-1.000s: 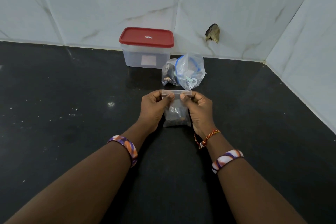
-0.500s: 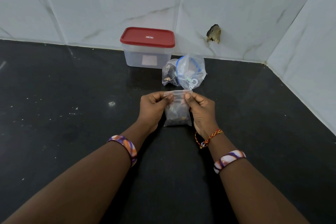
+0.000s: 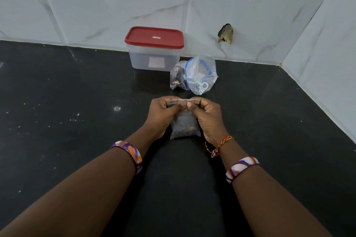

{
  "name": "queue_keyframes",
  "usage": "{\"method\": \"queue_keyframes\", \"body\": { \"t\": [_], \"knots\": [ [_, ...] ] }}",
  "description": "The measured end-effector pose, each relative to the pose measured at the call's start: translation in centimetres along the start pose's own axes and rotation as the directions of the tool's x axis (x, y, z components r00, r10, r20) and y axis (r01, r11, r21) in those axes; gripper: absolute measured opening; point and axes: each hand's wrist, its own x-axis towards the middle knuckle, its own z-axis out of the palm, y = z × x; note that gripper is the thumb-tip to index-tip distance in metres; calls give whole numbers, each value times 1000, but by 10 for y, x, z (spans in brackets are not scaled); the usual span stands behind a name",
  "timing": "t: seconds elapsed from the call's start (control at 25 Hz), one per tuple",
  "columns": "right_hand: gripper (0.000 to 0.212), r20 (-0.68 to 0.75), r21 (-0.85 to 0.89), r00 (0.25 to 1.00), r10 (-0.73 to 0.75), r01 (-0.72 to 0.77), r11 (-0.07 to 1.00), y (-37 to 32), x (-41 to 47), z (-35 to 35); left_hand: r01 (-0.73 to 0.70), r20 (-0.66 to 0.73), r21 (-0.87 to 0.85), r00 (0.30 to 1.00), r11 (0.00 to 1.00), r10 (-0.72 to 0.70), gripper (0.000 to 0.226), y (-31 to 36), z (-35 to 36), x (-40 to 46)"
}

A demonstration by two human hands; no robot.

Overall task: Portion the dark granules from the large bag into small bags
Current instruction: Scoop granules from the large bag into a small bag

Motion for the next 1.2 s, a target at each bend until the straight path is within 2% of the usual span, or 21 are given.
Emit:
{"method": "queue_keyframes", "body": {
  "t": [0.12,0.28,0.4,0.52,0.72,0.8,0.92,1.2],
  "knots": [
    [16,-22,6,1000,3,-2,1000,2,2,1,-26,-8,7,1000,1000,26,9,-1,2,0],
    [13,-81,104,996,27,-19,994,3,3,-1,83,45,-159,996,984,-76,16,-2,-2,2],
    [11,-81,73,997,12,-6,997,6,4,-2,83,82,-167,994,982,-70,19,0,-3,2],
    [15,-89,38,996,5,-2,999,7,5,-2,96,77,-170,994,981,-84,22,2,-1,1],
    [20,-81,144,995,65,-53,988,5,5,-3,155,71,-242,987,958,-142,39,6,1,3],
    [20,-73,152,996,50,-38,988,3,4,-4,151,87,-231,987,961,-134,33,7,0,1],
    [11,-31,127,999,19,-15,992,0,0,-3,50,76,-142,996,989,-39,13,4,0,-2],
    [12,0,0,1000,-5,5,1000,-1,0,-2,35,11,-64,999,997,-34,7,4,2,0]
  ]
}}
